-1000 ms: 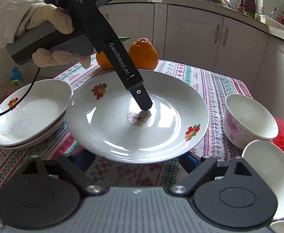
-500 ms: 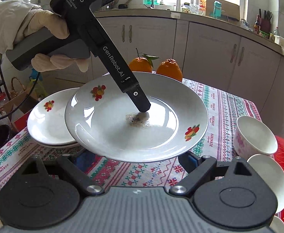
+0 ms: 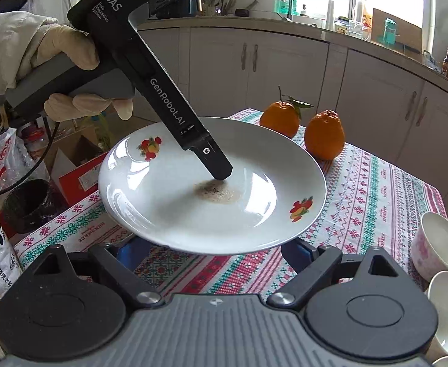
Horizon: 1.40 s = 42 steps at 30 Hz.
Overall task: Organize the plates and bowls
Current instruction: 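Lift the stained plate and carry it toward the white plate stack, then lower the stained plate onto the white plate stack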
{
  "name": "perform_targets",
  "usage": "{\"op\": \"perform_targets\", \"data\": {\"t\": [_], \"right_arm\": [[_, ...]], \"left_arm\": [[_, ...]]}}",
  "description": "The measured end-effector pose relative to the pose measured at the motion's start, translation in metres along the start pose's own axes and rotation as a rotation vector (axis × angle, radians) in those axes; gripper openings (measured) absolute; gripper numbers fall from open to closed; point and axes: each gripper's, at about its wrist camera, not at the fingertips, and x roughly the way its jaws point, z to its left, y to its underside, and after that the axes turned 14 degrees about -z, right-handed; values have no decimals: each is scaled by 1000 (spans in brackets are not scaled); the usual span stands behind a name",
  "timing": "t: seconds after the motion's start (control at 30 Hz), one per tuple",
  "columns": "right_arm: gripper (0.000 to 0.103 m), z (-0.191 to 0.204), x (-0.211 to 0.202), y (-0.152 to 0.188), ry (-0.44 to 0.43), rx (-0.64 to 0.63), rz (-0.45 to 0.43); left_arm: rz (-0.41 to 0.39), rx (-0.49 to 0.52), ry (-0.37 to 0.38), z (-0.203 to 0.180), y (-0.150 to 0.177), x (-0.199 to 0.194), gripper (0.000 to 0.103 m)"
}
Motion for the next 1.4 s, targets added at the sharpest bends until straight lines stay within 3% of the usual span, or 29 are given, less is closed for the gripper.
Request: {"op": "perform_targets", "data": {"t": [0.67,1.4], "right_arm": [[95,24,30,-2,-44,-43,74],[95,31,35,-2,-58,-92,68]], "left_arm": [[-3,-129,5,39,45,0,77],[19,-118,-4,48,52,12,81]]}}
